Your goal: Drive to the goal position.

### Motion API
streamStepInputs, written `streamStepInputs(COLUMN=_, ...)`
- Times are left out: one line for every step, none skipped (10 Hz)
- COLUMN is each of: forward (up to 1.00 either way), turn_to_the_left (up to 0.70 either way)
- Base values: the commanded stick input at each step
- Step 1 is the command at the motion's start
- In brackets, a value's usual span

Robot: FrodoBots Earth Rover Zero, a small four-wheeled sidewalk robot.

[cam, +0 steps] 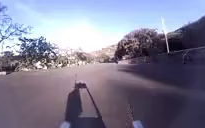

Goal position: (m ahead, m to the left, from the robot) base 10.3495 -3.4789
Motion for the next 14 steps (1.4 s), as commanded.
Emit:
streamStepInputs(forward=0.50, turn_to_the_left=-0.04)
streamStepInputs(forward=0.50, turn_to_the_left=-0.26)
streamStepInputs(forward=0.50, turn_to_the_left=-0.50)
streamStepInputs(forward=0.50, turn_to_the_left=-0.50)
streamStepInputs(forward=0.50, turn_to_the_left=-0.50)
streamStepInputs(forward=0.50, turn_to_the_left=-0.50)
streamStepInputs(forward=0.50, turn_to_the_left=-0.21)
streamStepInputs(forward=0.50, turn_to_the_left=-0.30)
streamStepInputs(forward=0.50, turn_to_the_left=-0.49)
streamStepInputs(forward=0.50, turn_to_the_left=-0.49)
streamStepInputs(forward=0.50, turn_to_the_left=-0.48)
streamStepInputs(forward=0.50, turn_to_the_left=-0.39)
streamStepInputs(forward=0.50, turn_to_the_left=-0.03)
streamStepInputs(forward=0.50, turn_to_the_left=-0.31)
